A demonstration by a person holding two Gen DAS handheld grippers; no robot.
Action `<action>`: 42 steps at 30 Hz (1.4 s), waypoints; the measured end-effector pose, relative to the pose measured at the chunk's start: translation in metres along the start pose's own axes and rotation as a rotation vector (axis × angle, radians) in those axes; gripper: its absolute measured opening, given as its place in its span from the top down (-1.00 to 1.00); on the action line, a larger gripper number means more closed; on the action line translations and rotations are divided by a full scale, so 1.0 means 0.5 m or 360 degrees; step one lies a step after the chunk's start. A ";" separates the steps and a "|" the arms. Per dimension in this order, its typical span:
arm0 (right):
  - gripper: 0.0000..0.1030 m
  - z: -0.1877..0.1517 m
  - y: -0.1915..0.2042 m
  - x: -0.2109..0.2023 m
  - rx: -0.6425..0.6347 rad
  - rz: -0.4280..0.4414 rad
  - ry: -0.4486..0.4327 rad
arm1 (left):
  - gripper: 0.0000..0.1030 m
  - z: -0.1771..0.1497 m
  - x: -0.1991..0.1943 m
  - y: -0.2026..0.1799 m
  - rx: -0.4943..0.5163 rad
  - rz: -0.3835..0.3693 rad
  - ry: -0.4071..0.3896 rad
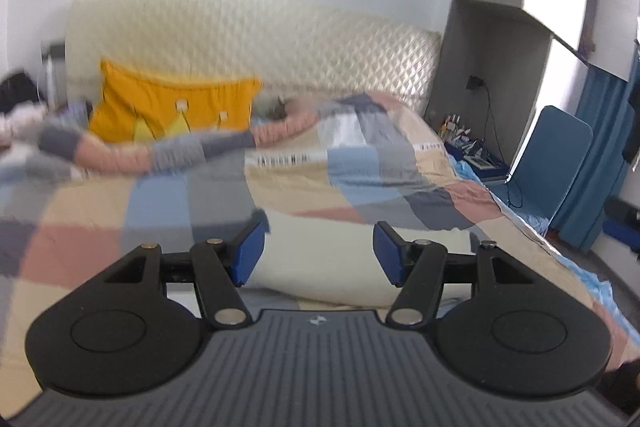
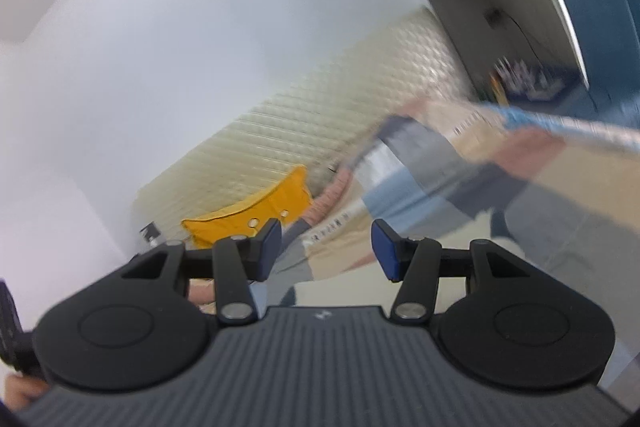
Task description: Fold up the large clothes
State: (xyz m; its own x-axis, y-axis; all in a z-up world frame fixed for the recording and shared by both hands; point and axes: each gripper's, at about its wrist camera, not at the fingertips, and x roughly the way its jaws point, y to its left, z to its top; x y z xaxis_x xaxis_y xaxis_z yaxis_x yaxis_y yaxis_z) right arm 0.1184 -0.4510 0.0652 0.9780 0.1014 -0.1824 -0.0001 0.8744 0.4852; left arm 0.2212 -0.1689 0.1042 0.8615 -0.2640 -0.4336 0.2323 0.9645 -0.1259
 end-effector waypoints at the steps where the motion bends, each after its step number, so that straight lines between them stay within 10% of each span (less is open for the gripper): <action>1: -0.04 0.001 0.019 -0.019 -0.0045 0.0012 -0.0011 | -0.28 -0.001 -0.026 -0.003 0.0018 -0.0007 -0.0016; 16: -0.04 -0.128 0.134 -0.170 -0.0385 -0.0027 0.0001 | -0.28 -0.142 -0.283 -0.072 0.0356 0.0054 -0.0289; 42: -0.04 -0.292 0.134 -0.185 -0.0501 -0.0178 0.0226 | -0.30 -0.301 -0.258 -0.002 0.0107 -0.0032 -0.0089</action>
State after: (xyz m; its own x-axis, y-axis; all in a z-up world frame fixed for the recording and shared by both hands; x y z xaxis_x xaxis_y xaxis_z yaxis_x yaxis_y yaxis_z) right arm -0.0027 -0.3322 -0.0102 0.9369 0.0420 -0.3470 0.0196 0.9849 0.1723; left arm 0.0417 -0.1370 0.0259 0.8799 -0.2840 -0.3810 0.2776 0.9579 -0.0730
